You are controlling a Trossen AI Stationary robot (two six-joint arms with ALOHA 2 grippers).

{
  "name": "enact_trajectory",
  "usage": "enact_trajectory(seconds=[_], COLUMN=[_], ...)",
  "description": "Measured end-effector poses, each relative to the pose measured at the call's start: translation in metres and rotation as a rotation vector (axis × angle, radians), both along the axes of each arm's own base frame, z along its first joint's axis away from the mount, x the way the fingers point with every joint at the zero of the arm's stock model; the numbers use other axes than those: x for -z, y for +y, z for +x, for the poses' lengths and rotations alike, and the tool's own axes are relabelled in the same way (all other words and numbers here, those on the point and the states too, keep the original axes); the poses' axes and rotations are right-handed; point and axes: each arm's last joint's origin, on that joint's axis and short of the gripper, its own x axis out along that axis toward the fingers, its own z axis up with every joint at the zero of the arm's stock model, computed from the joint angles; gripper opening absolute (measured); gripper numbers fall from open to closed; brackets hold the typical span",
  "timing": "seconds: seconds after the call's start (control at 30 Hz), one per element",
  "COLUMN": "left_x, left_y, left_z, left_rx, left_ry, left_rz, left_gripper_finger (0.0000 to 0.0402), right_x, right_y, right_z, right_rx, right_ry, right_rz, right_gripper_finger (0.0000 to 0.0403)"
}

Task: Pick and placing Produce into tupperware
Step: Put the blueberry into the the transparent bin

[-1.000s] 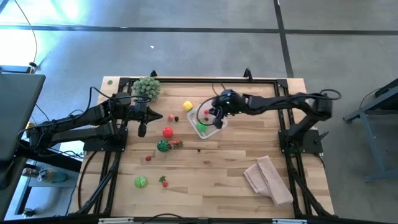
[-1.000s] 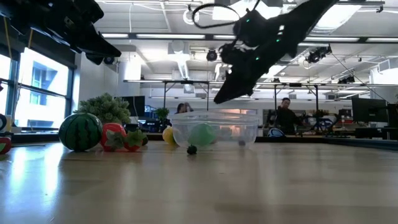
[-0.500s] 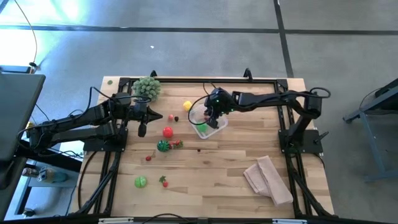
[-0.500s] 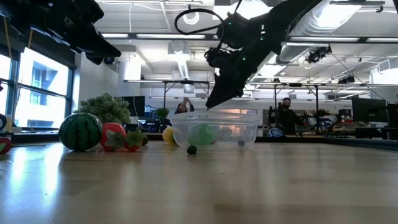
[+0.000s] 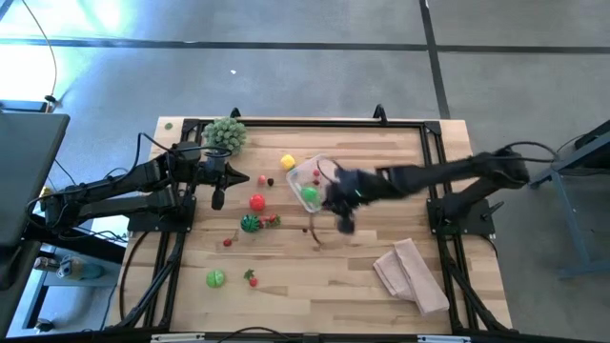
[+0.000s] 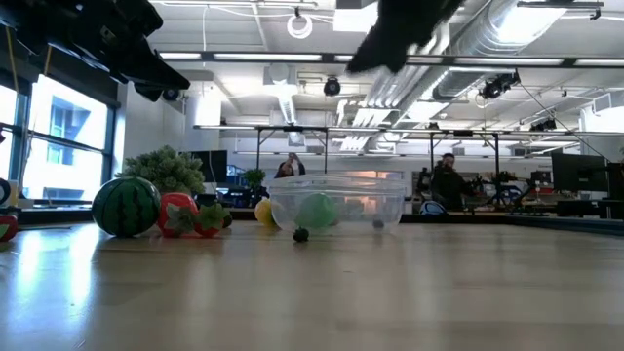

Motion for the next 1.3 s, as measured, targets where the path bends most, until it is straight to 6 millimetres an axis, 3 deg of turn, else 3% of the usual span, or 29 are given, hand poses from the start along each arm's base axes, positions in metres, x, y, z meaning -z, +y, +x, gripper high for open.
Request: enact_trajectory(seconds=[0.17,0.27,0.4,0.53,0.7,0.83,1.1,1.3], left_x=[0.0,0.0,0.0,0.0,0.0,0.0,0.0,0.0], left_y=[0.0,0.0,0.0,0.0,0.0,0.0,0.0,0.0], left_z=[0.0,0.0,0.0,0.0,0.0,0.0,0.0,0.0], left_rx=[0.0,0.0,0.0,0.001,0.0,0.001,0.0,0.001], left_ry=[0.0,0.0,-0.001,0.0,0.0,0.0,0.0,0.0], left_rz=[0.0,0.0,0.0,0.0,0.0,0.0,0.0,0.0], left_gripper_finger=[0.0001,0.0001,0.0001,0.0001,0.0001,0.0001,0.0001,0.0001], right_x=[-0.032,-0.031,-0.003,0.051,0.111,0.142,0.179,0.193], right_y=[0.061,0.09,0.119,0.134,0.131,0.12,0.098,0.079], right_z=[-0.041,-0.061,-0.081,-0.089,-0.078,-0.06,-0.017,0.012], right_rx=[0.03,0.083,0.128,0.187,0.193,0.188,0.23,0.296], right_ry=[-0.124,-0.157,-0.141,-0.135,-0.214,-0.253,-0.186,-0.156], right_rz=[-0.099,-0.12,-0.057,0.04,0.071,0.022,-0.037,-0.04], right_gripper_finger=[0.0034,0.0034,0.0034,0.0034,0.0036,0.0049,0.0099,0.0128])
